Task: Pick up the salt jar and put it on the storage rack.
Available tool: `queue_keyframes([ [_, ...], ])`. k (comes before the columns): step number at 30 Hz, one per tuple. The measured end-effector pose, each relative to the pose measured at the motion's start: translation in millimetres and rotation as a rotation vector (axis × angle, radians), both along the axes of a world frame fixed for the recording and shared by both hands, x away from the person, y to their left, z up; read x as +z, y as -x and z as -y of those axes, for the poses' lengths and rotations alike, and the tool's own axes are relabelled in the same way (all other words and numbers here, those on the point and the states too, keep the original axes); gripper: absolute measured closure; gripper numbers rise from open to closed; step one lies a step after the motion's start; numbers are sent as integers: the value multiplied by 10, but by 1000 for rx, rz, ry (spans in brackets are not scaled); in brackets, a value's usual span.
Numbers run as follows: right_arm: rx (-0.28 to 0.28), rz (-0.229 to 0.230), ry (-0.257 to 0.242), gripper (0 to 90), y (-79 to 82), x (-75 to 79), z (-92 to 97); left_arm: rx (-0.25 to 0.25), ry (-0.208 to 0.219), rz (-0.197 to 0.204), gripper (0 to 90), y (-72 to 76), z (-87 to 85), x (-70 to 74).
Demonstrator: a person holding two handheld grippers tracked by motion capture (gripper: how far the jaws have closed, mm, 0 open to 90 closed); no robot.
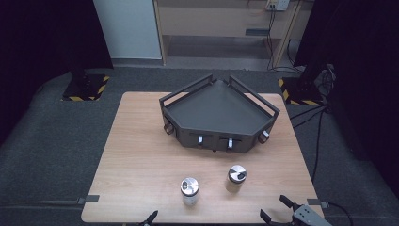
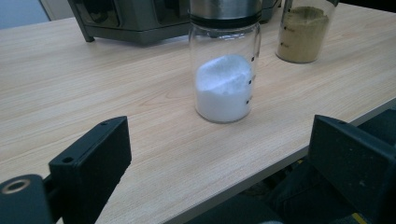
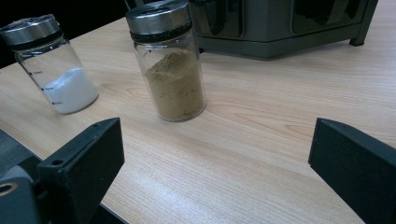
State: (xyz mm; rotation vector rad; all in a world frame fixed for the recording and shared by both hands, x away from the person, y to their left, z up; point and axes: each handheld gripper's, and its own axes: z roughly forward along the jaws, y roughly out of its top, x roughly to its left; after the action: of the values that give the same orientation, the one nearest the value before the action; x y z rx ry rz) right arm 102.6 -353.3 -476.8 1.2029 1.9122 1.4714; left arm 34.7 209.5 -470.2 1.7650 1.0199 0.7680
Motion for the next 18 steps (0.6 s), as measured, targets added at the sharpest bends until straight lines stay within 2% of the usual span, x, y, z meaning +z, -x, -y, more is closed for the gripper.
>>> queue_keyframes([
  [18,5,-3,-5,38,-6,4,-8,-25,0,-1,46,-15,4,22],
])
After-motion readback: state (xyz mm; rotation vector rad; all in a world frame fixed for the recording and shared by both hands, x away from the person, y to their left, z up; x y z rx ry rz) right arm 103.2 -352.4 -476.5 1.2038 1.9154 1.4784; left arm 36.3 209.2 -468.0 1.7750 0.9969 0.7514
